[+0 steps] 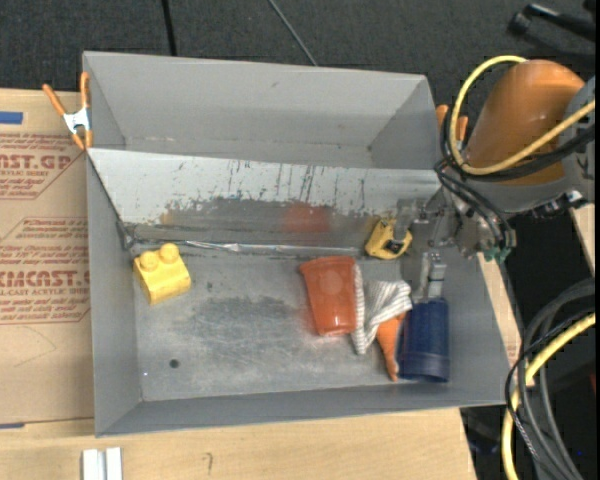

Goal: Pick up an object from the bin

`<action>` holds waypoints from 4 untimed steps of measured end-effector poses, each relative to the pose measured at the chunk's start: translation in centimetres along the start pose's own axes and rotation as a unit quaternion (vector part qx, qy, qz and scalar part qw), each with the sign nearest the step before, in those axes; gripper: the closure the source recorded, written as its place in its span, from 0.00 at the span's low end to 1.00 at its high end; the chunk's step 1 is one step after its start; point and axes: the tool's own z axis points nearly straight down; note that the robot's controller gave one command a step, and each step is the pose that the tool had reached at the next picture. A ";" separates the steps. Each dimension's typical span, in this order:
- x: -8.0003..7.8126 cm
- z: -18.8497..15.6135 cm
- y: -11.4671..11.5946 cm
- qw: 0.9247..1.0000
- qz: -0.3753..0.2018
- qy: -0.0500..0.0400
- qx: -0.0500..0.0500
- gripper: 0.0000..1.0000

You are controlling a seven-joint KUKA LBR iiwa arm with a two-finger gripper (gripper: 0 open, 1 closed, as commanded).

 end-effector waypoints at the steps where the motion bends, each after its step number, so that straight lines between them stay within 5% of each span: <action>1: -0.2 -0.5 0.0 1.000 -0.001 -0.004 0.001 0.00; 2: -1.0 4.7 4.3 1.000 0.024 -0.007 0.000 0.00; 3: 0.0 8.5 5.9 0.999 -0.038 -0.003 -0.001 0.00; 4: -0.4 12.0 6.4 0.997 0.074 -0.005 0.000 1.00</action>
Offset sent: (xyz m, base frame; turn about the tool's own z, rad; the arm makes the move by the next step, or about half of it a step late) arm 0.0126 0.0756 -0.0883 0.0766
